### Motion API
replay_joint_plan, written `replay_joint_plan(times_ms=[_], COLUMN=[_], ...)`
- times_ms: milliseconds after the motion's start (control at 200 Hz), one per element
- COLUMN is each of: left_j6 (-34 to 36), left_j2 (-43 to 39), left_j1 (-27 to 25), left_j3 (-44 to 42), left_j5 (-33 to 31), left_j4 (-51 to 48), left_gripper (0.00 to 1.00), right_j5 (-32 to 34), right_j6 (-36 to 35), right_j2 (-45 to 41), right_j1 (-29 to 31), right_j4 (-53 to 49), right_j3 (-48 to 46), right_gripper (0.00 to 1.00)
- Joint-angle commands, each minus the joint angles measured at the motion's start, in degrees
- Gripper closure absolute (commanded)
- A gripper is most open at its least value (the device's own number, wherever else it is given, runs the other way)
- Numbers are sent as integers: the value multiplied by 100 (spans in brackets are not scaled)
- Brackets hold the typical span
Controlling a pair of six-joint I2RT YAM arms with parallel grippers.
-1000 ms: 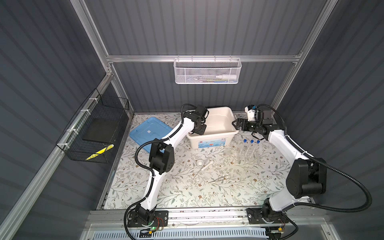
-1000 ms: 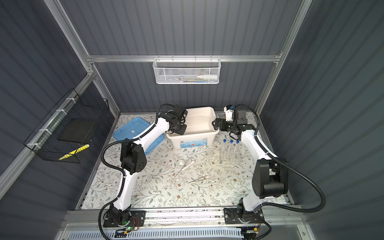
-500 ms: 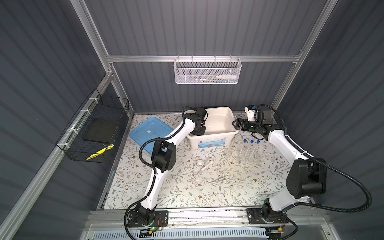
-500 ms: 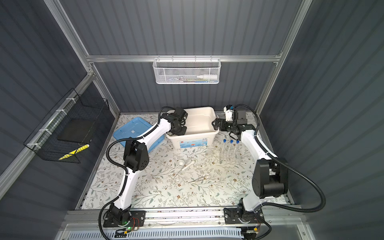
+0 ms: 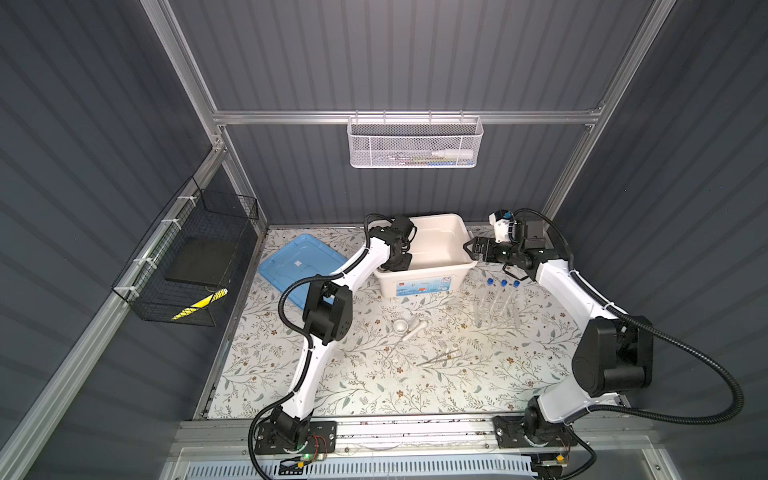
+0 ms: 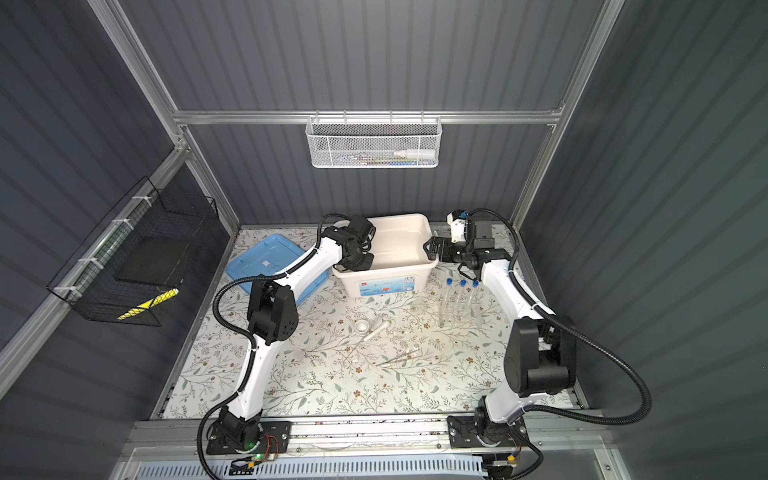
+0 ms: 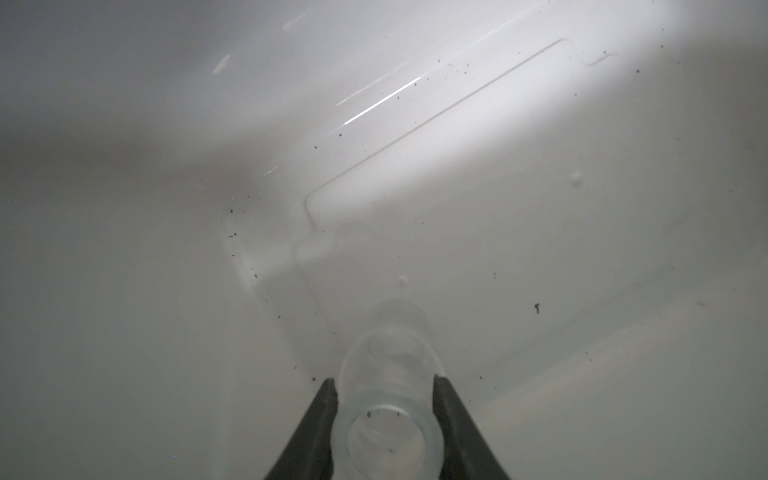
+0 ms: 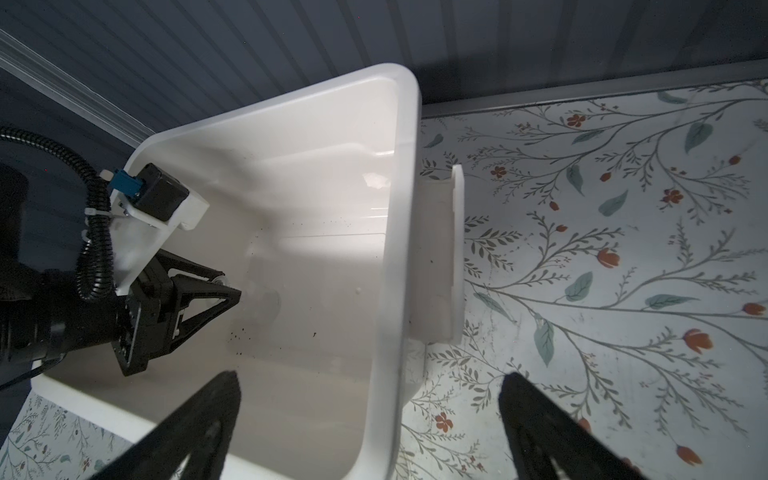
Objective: Organize the chemistry lab equipment
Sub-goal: 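Lower the bottle into the bin and open the left gripper while right releases the rim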
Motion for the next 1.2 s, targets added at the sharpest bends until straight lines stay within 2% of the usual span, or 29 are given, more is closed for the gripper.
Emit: replay_joint_plan(times_ms=[0, 265, 355, 385, 695, 1000, 1190], left_j6=[6, 4, 13, 15, 42, 110, 64], left_j2=[-152, -282, -370, -394, -700, -1059, -1529], left_j1=[43, 43, 45, 43, 43, 43, 43], left_j3=[-29, 180, 169, 184, 228, 240, -175], left_j5=[25, 49, 55, 61, 62, 19, 49], left_j4=[-199, -189, -123, -106, 14, 131, 489], left_gripper=[61, 47, 38, 37, 19, 9, 1], right_j5=[-126, 64, 227, 489, 1373, 1733, 2023], right_j6=[0, -118, -207, -217, -271, -38, -26], right_j2=[-141, -390, -539, -590, -1173, -1794, -1813], right_j1=[-23, 63, 171, 208, 746, 1207, 1721], right_j4=[-18, -224, -383, -441, -992, -1178, -1517], right_j3=[-73, -84, -100, -108, -423, -921, -978], right_gripper=[1, 2, 4, 4, 10, 14, 17])
